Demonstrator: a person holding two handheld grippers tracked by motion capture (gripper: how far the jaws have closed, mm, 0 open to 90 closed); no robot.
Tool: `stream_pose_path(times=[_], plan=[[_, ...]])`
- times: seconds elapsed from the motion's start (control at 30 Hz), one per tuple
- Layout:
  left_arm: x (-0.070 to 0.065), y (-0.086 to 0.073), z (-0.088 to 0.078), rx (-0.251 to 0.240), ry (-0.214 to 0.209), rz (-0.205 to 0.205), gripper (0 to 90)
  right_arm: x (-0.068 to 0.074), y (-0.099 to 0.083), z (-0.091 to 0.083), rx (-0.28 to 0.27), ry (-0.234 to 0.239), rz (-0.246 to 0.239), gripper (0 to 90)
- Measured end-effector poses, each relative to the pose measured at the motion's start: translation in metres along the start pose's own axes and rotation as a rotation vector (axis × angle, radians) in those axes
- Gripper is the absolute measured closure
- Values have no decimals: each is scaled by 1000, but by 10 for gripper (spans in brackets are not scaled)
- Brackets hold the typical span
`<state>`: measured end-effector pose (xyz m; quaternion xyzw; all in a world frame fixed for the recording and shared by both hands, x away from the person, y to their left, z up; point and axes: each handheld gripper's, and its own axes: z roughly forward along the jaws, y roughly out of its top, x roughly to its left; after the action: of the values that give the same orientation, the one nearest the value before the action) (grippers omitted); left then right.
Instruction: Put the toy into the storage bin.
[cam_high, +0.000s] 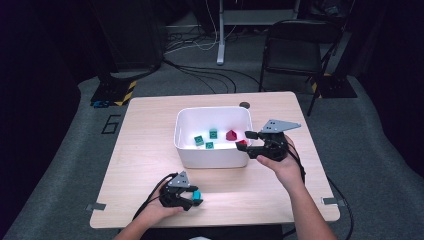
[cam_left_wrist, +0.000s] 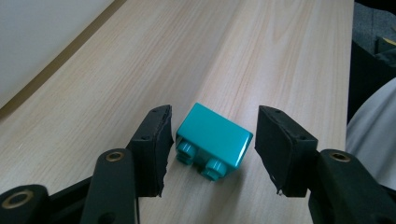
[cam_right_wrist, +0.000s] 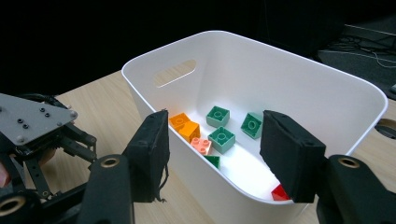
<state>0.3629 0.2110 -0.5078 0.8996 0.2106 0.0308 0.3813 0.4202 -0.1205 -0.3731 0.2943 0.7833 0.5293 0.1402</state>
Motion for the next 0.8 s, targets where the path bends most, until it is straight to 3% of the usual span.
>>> stream_pose_path(times=[0.5,0.63,0.8], plan=[[5,2,5,4,71,-29,540,-1,1,-1,-7,2,-2,416],[8,3,1,17,73,-35,545,-1,1,-1,-7,1,0,415],[10,10,-9,-7,81,-56,546,-2,0,-1,-6,-1,4,413]])
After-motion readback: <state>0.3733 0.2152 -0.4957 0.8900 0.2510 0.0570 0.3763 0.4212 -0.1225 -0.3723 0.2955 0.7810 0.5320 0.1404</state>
